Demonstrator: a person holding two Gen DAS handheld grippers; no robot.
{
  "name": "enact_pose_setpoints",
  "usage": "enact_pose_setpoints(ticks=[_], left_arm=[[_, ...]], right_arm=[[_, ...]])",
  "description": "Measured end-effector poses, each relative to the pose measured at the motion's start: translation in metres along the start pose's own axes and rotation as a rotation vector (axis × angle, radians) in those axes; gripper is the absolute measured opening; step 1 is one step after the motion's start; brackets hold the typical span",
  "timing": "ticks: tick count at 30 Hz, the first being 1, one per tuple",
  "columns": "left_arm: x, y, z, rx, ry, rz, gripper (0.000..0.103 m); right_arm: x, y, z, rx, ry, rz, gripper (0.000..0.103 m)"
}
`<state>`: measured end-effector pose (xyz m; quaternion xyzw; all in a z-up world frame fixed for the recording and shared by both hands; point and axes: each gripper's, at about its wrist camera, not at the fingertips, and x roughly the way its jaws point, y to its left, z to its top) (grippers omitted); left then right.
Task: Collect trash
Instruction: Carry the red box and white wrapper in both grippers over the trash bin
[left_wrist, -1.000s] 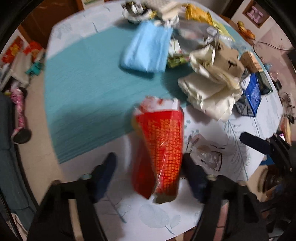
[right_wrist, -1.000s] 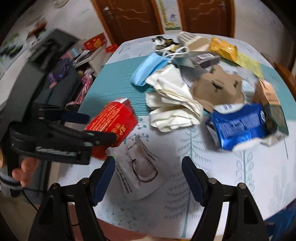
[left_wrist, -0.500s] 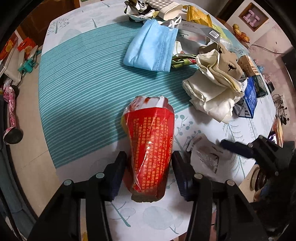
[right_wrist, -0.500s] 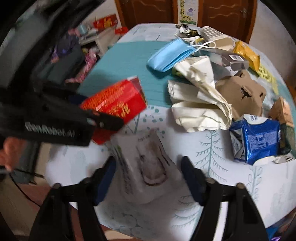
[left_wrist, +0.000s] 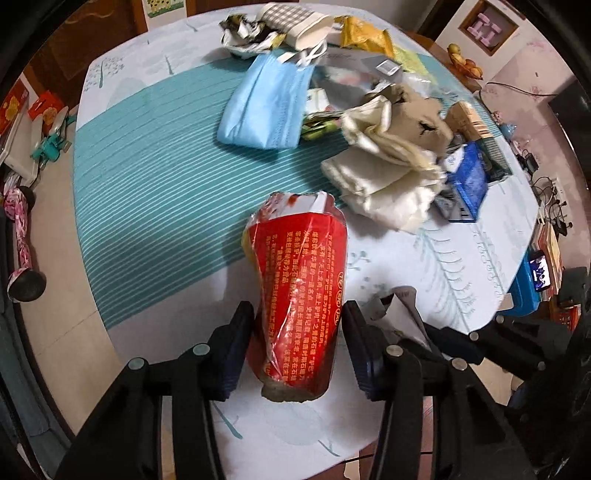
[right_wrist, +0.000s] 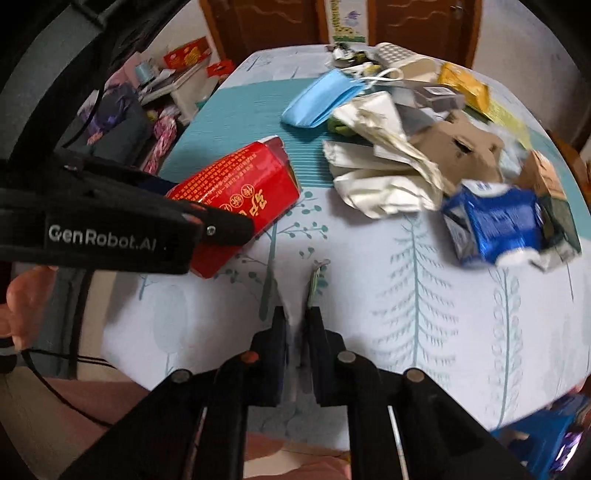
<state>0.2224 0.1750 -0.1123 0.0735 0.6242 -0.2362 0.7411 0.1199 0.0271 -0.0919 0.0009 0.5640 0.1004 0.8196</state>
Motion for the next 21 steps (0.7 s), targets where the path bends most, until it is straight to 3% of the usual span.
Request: enact_pose_setpoints(ticks=[11,21], left_arm=[[-0.053,-0.052,-0.019,0.089,-0.091,-0.035,0.047],[-0.083,-0.115,-0.049,0.246,-0.181,-0.068,0.047]], right_arm=[[-0.077,-0.028,-0.036,0.15,-0.125,0.013,0.011],[-0.134,-0.061,-0.066,0.275,-0.198,-0.014,0.01]])
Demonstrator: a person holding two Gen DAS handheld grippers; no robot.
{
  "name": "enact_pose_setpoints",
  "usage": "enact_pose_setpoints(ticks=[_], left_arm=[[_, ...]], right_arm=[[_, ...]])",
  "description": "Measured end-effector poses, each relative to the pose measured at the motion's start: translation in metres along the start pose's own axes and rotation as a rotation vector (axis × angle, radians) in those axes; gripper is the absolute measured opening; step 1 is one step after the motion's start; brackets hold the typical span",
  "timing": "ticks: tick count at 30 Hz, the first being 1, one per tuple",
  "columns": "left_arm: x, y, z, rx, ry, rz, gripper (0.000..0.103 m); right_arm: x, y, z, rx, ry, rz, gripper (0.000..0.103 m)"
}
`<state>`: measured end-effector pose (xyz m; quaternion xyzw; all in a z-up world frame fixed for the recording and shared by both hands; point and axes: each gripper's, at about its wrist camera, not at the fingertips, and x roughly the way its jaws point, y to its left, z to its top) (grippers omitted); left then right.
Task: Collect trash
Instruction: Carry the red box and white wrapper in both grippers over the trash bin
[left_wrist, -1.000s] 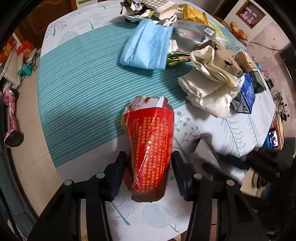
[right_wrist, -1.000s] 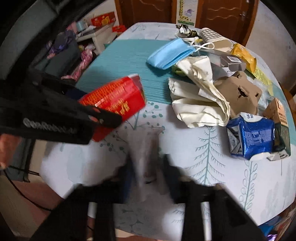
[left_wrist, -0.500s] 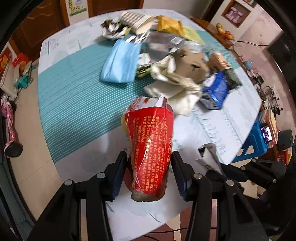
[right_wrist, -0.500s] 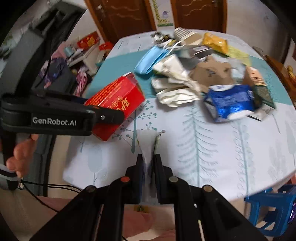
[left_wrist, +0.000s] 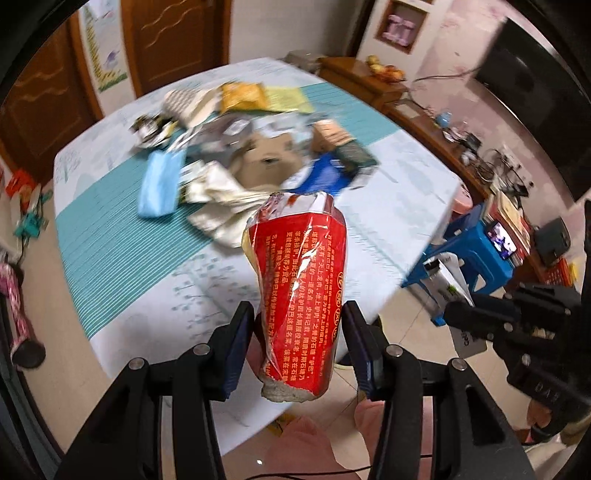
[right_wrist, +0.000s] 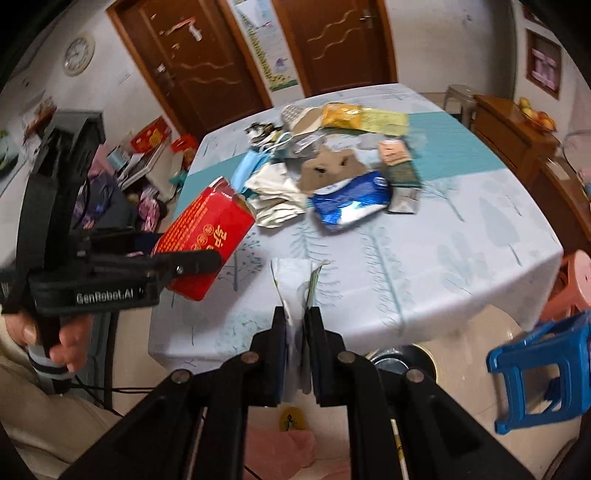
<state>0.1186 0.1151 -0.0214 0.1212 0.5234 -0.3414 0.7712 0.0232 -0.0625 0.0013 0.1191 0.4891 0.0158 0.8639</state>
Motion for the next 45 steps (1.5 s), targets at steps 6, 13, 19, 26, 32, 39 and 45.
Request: enact_pose_setpoints(ticks=[6,13,19,26,32,39,45], left_arm=[[0.002,-0.049,-0.001,0.044,-0.009,-0.007,0.047],[0.009,-0.111,-0.001,0.079,0.001,0.018,0.047],[0.039,-0.162,-0.018,0.139,0.067,0.007,0.047],[0.115,-0.198,-0.041,0.163,0.201,-0.027,0.048],[0.191,-0.204,-0.061,0.166,0.261,-0.014,0.048],[0.286,-0.196,-0.086,0.158,0.269,0.04,0.048],[0.355,-0.187,-0.102,0.14,0.273,0.068,0.048]], right_arm=[[-0.019,-0.035,-0.015,0.016,0.004,-0.015,0.01],[-0.04,-0.087,-0.036,0.056,0.017,0.013,0.01],[-0.034,-0.138,-0.065,0.15,0.066,0.045,0.01],[0.006,-0.196,-0.109,0.32,0.118,0.043,0.01],[0.053,-0.233,-0.148,0.451,0.143,0.04,0.011],[0.132,-0.276,-0.196,0.617,0.154,0.059,0.011],[0.198,-0.297,-0.227,0.694,0.169,0.063,0.011]])
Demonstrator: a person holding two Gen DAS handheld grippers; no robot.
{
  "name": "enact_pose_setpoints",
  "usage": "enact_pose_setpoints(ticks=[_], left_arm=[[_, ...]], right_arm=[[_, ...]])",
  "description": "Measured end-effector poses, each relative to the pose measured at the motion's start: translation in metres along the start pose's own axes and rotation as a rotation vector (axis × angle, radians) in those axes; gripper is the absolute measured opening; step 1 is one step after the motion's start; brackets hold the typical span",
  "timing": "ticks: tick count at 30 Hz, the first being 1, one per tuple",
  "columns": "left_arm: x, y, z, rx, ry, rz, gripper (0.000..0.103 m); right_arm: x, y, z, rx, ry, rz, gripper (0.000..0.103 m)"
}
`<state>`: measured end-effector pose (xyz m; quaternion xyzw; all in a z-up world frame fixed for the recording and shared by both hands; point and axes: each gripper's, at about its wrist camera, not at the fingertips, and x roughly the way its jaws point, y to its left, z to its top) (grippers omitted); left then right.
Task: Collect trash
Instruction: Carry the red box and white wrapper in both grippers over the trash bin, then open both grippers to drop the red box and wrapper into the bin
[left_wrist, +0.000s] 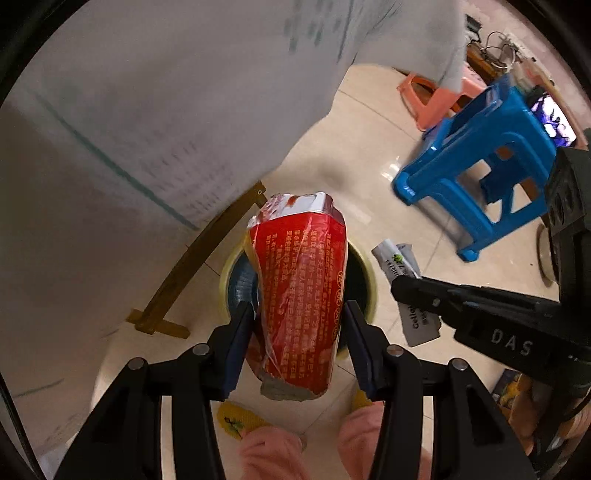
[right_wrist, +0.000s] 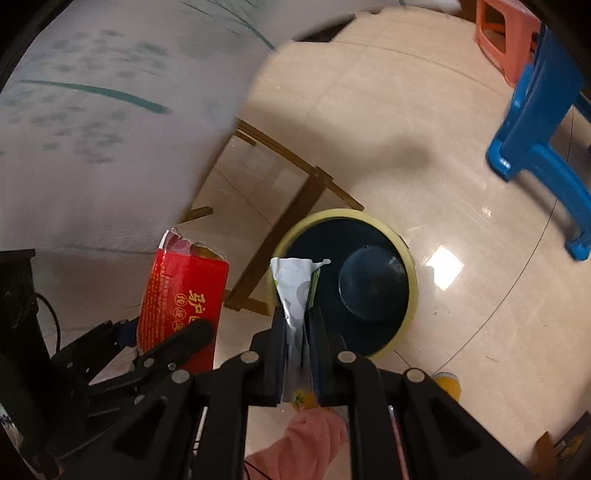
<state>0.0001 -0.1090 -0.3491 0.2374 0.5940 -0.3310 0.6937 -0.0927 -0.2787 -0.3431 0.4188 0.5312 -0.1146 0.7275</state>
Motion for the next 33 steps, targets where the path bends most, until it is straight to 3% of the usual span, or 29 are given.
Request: enact_pose_setpoints(ticks=[7,10,14,19,33], left_arm=[[0.051,0.016,-0.003,-0.021,0.005,0.04,0.053],[0.058,0.023,-0.005,-0.038,-0.014,0.058,0.069],[0.06,0.031,-0.009,-0.066,-0.039,0.056,0.083],[0.059,0.029,-0.008,-0.1,-0.06,0.066,0.087],[0.007,0.025,-0.021,-0.152,-0.107,0.078,0.088]], right_arm=[[0.058,-0.019,0.004,0.016,0.023,0.001,0.02],[0.066,-0.024,0.004,0.013,0.011,-0.014,0.033],[0.073,-0.031,0.004,0.004,0.011,-0.012,0.034],[0.073,-0.034,0.005,-0.019,0.003,-0.004,0.047],[0.034,-0.02,0.01,-0.058,-0.04,0.004,0.049]])
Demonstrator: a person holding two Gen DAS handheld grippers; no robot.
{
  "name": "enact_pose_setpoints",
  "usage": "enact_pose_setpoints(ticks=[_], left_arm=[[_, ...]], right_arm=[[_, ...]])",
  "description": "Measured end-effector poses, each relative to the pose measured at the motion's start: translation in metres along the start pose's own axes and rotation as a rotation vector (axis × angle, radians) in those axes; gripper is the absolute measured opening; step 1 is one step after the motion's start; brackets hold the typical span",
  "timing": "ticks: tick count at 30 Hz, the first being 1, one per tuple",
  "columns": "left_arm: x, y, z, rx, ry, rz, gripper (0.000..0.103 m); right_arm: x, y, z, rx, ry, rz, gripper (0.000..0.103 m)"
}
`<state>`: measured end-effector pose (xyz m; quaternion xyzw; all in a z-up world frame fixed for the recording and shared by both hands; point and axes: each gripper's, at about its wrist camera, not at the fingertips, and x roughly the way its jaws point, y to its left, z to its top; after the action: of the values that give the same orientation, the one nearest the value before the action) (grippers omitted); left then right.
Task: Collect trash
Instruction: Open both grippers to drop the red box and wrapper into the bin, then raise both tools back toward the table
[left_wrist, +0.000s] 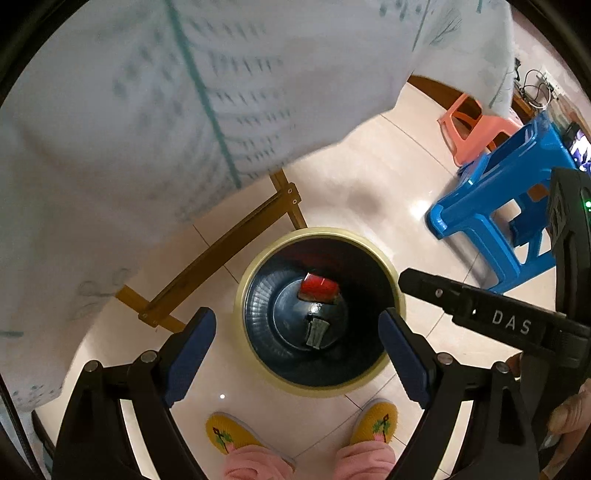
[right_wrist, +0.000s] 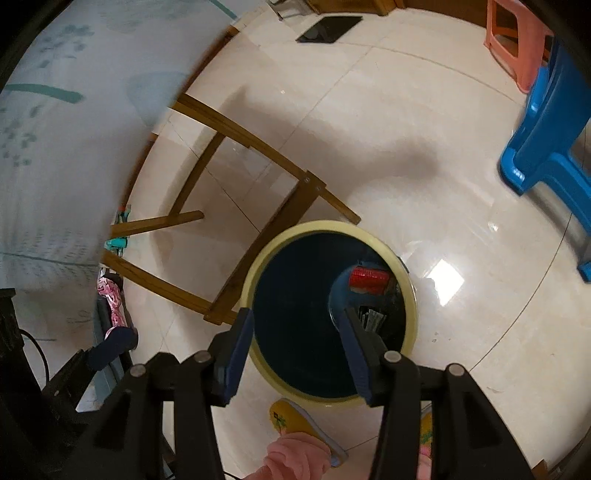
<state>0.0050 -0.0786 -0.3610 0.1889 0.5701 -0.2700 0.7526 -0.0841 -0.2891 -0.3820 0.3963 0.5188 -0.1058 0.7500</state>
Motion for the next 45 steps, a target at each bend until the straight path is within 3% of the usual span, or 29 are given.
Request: enact_pose_setpoints(ticks=[8,22,33,45], left_arm=[[-0.069,-0.007,-0.001,-0.038,-0.013,-0.03,0.089],[-0.247,-0.012,0.018,-0.069,-0.133,-0.058,0.089],[-0.351,0.006,0.029,-0.139,-0.275,0.001,0.088],[-0.43,0.029,0.039,-0.24,-0.409,0.081,0.089]], right_arm=[[-0.055,0.023,-0.004,-0.062,-0.024,-0.028,0.049],[-0.189,0.1,-0.009,-0.222,-0.074,-0.04,0.049],[-0.285,0.17,-0.001,-0.382,-0.169,0.008,0.049],[-0.331,0.222,-0.001,-0.527,-0.208,0.08,0.049]])
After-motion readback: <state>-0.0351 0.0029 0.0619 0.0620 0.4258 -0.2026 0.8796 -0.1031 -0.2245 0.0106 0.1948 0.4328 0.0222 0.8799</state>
